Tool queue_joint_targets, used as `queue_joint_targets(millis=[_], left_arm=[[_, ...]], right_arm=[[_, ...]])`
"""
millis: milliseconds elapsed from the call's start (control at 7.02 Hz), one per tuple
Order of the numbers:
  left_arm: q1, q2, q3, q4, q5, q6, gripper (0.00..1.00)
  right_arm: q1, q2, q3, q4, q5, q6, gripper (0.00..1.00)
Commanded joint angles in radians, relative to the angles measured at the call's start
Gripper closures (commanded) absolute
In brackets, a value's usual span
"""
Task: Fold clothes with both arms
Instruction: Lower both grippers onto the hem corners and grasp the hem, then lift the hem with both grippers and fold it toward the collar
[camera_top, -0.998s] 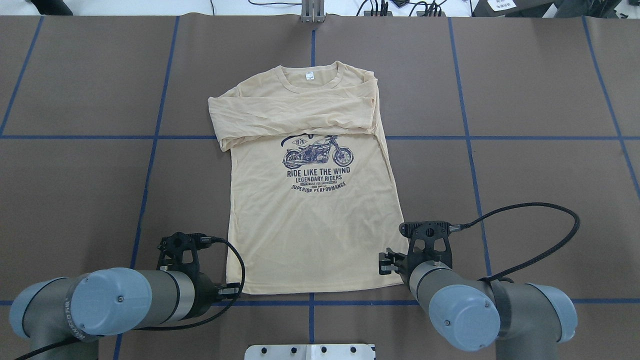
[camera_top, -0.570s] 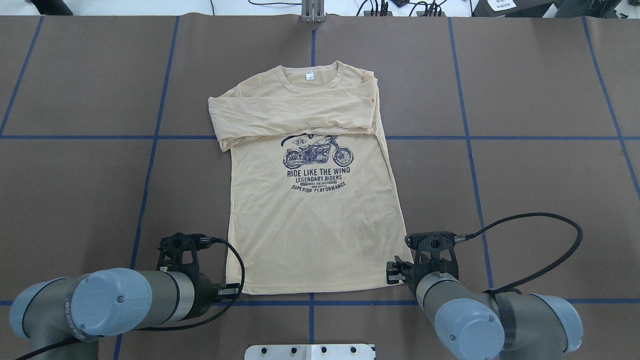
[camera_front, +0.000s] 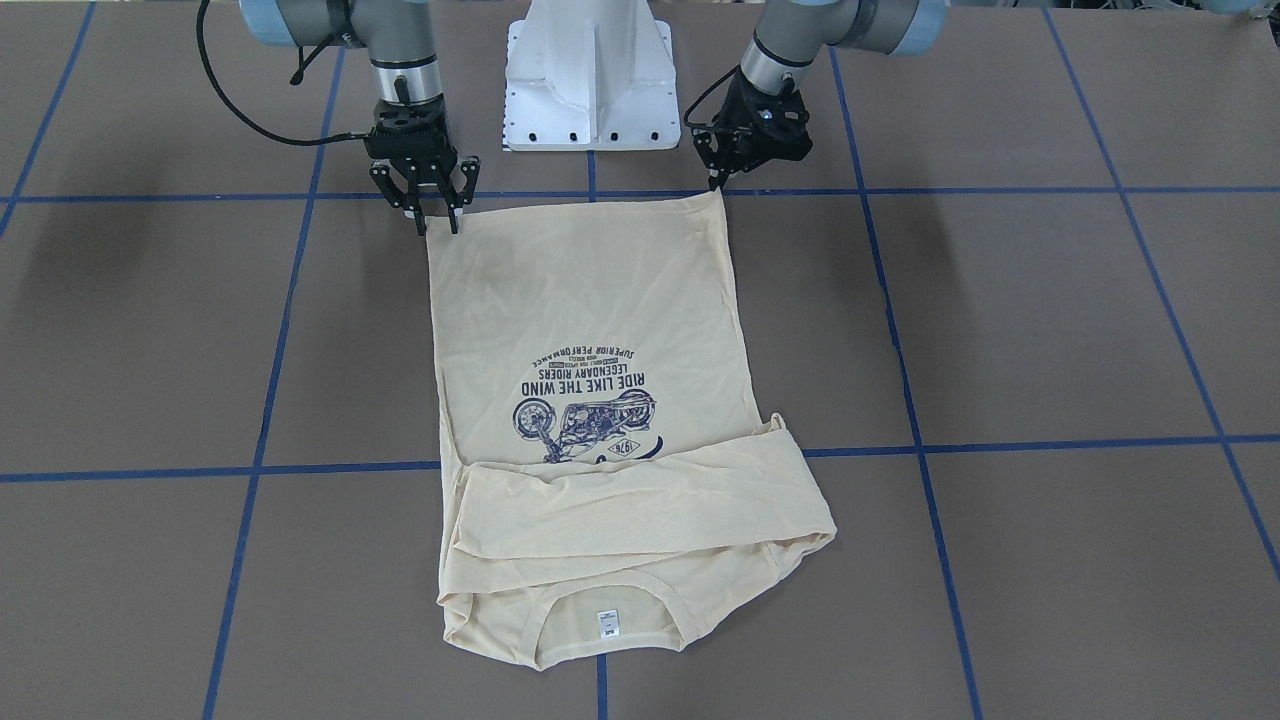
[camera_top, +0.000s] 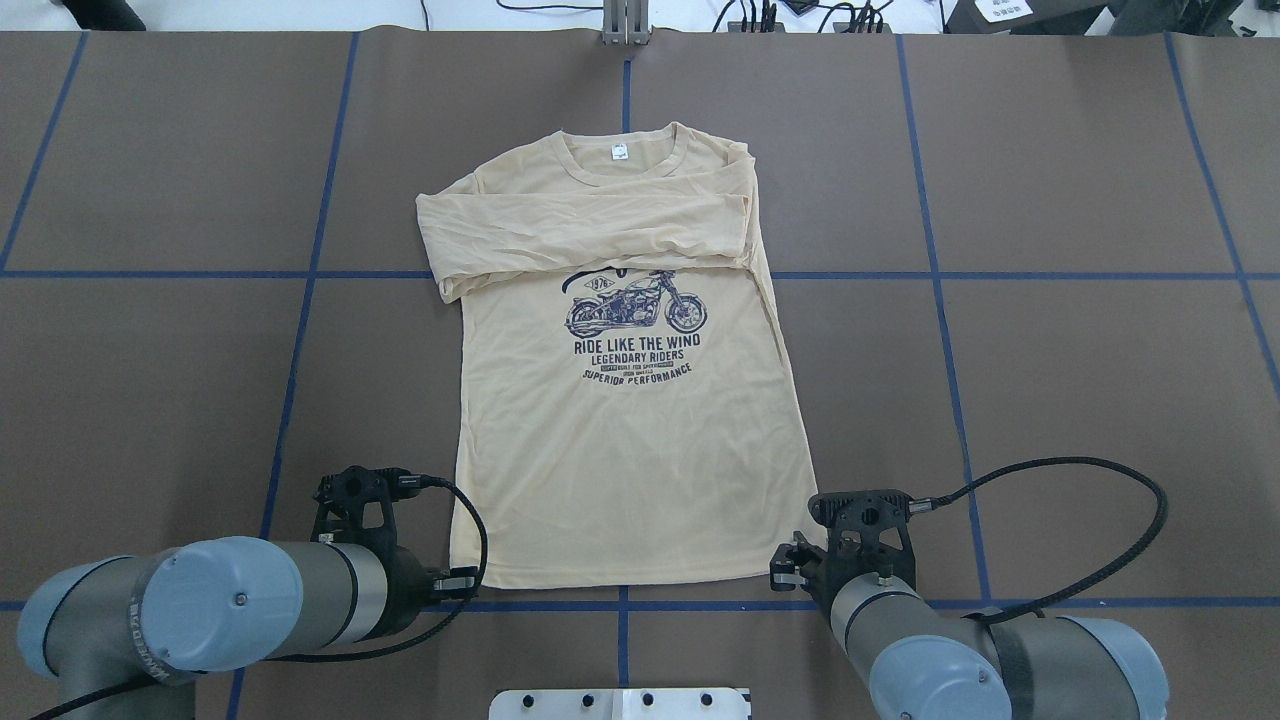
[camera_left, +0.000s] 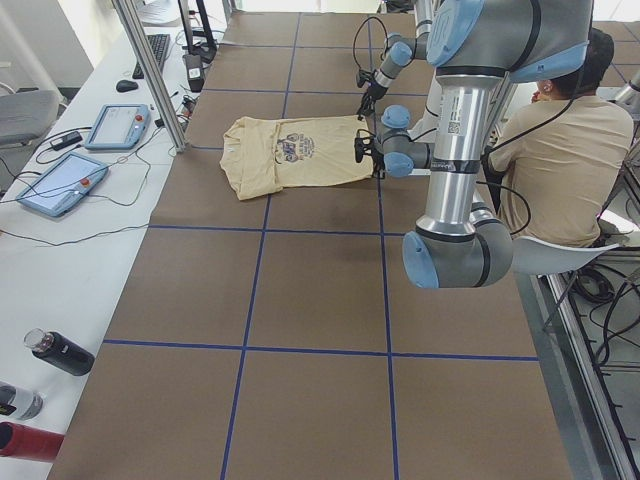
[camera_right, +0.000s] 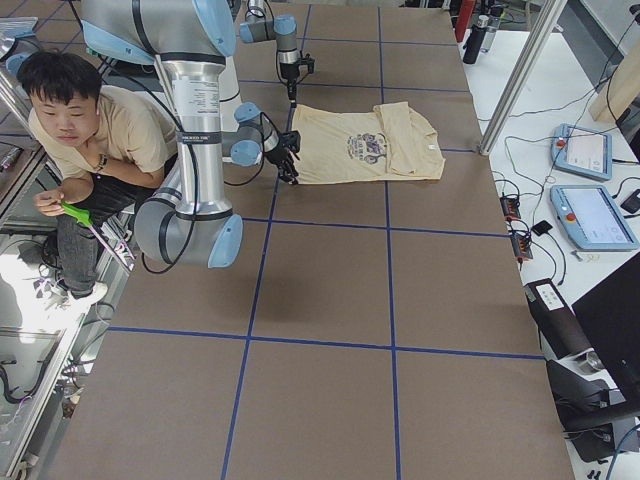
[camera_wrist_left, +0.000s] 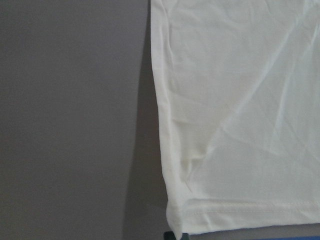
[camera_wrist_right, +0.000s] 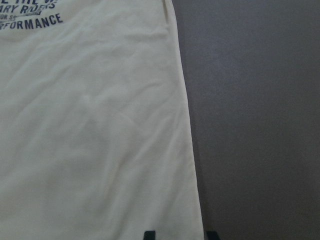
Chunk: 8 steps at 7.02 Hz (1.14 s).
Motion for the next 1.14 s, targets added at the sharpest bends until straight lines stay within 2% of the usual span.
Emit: queue_joint_targets(millis=[0,285,428,570,713,998], left_arm=[[0.000,0.001,-0.001,0.000,0.002,0.000,1.00],[0.000,0.002,0.001,0.000,0.002,-0.002,1.00],[0.000,0.002,-0.001,0.000,0.002,-0.001,1.00],[0.000,0.001,-0.001,0.000,0.002,0.000,1.00],[0.000,-0.001,-0.001,0.000,0.002,0.000,1.00],[0.000,-0.002,-0.002,0.000,0.000,0.000,1.00]], right_arm=[[-0.005,-0.015,0.001,-0.005,-0.007,0.001,0.56],[-0.005,-0.020,0.002,-0.005,-0.005,0.000,0.54],[-0.007,-0.020,0.002,-0.005,-0.007,0.000,0.56],[-0.008,-0.017,0.002,-0.005,-0.008,0.001,0.81],[-0.010,-0.014,0.002,-0.005,-0.022,0.001,1.00],[-0.008,-0.009,0.018,-0.005,-0.022,0.001,1.00]])
